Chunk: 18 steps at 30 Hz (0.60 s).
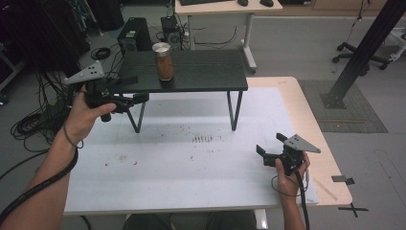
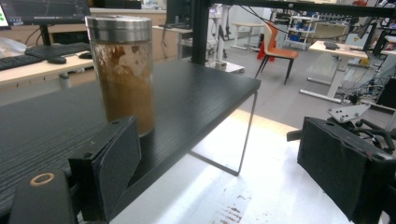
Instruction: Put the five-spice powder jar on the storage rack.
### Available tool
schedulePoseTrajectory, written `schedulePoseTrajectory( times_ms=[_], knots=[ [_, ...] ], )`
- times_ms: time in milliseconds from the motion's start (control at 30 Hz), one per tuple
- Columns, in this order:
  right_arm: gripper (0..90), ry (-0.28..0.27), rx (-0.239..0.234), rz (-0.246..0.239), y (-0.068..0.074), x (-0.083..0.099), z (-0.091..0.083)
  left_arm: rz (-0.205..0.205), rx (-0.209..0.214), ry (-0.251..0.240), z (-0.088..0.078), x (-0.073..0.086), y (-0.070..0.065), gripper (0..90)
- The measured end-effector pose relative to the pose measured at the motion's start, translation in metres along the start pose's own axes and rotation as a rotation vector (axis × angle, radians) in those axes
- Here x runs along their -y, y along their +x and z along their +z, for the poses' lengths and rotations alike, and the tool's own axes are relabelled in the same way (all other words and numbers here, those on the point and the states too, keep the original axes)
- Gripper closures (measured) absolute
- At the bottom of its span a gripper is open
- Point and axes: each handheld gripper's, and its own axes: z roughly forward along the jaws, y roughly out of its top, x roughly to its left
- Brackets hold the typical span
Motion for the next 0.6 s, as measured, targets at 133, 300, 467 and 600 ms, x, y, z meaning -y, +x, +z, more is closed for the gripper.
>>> schedulePoseTrajectory(
  times_ms=[133,300,467,600],
  knots=[
    [3.5,-0.001,0.002,0.001,0.000,0.000,0.000,-0.002,0.005,-0.007,0.000,0.002,-0.001,13.6],
    [3.5,0.001,0.000,-0.003,0.000,0.000,0.000,-0.003,0.016,-0.002,-0.001,0.009,-0.003,13.4],
    [3.5,0.003,0.004,-0.002,0.000,0.000,0.000,-0.016,0.023,-0.003,-0.002,0.019,-0.003,13.2],
    [3.5,0.003,0.008,-0.001,0.000,0.000,0.000,-0.020,0.029,-0.003,-0.003,0.026,-0.004,13.1]
  ],
)
